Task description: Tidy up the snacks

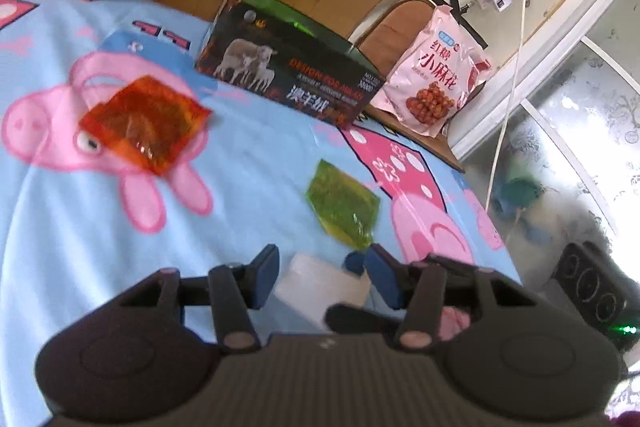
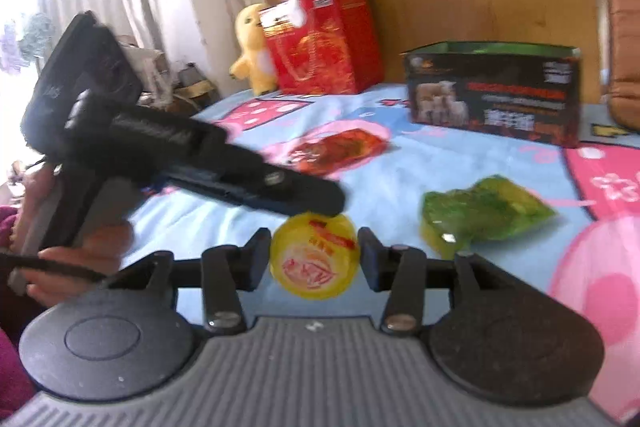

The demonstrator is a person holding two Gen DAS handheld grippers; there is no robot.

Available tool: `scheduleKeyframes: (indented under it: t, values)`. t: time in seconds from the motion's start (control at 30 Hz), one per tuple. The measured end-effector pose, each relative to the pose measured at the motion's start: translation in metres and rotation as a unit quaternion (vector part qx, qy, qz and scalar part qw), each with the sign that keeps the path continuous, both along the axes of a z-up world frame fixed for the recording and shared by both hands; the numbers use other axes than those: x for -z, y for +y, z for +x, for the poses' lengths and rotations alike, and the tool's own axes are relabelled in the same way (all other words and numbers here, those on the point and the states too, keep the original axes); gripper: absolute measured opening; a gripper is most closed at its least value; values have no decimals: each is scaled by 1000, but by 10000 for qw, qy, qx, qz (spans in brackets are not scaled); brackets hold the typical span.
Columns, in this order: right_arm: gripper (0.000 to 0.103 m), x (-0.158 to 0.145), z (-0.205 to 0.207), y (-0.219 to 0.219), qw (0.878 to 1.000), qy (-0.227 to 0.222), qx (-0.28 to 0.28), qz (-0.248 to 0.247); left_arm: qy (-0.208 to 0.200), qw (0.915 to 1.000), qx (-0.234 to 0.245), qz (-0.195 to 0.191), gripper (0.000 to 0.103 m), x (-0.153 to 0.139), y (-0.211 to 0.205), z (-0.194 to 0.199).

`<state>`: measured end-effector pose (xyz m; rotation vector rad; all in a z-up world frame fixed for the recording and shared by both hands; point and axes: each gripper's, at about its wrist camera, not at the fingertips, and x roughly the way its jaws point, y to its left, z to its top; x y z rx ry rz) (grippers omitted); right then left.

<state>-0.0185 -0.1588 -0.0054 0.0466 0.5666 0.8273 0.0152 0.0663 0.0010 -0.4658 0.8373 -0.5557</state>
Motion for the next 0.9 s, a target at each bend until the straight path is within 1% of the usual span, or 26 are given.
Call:
scheduleKeyframes:
  t: [0.07,0.13,0.3,0.43,0.7,0.9]
  values:
    - [54,-1,-3,-6,9998,-113,133,-102,-39,9999,-48,90,52,1,-1,-2]
    - [54,1,-6,-9,9998,-81,165,-104,-77,9996,-123,242,54,0,-4,-4]
    - [54,14,-12,-12,9997,85,219,-120,-204,9970,-294,689,56,-4,-12,-5]
    - [55,15,-13,-13,9996,129,251,-69,-292,9934,-465,1010,56,-7,-15,-6]
    - [56,15,-14,-12,9996,120,247,-110,-372,9884,-652,1324,56,-9,-14,-6]
    - [56,15,-14,-12,9996,117,238,-112,-411,9864,-693,1429,58,-9,-13,-4]
